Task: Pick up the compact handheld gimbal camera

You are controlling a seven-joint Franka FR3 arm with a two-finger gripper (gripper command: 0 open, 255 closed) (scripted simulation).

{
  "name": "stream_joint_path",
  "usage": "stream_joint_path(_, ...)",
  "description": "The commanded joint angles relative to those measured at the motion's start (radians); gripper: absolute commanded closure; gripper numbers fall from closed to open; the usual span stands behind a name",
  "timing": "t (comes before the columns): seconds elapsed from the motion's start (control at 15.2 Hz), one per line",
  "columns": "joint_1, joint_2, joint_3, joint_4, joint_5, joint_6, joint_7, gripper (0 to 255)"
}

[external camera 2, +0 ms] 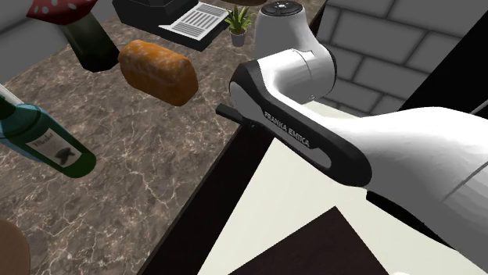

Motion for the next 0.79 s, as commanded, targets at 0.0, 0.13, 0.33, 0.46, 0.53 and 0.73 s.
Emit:
stream_joint_path(0.0, 0.007, 0.077, -0.003, 0.066, 0.013, 0.014, -0.038, 0)
stream_joint_path(0.13, 0.011, 0.156, -0.003, 0.146, 0.028, 0.014, -0.075, 0)
stream_joint_path(0.33, 0.013, 0.274, 0.0, 0.275, 0.05, 0.004, -0.126, 0)
stream_joint_path(0.46, 0.013, 0.276, 0.001, 0.251, 0.051, 0.03, -0.126, 0)
stream_joint_path(0.53, 0.013, 0.277, 0.001, 0.238, 0.051, 0.044, -0.127, 0)
stream_joint_path(0.73, 0.013, 0.282, 0.001, 0.205, 0.052, 0.083, -0.127, 0)
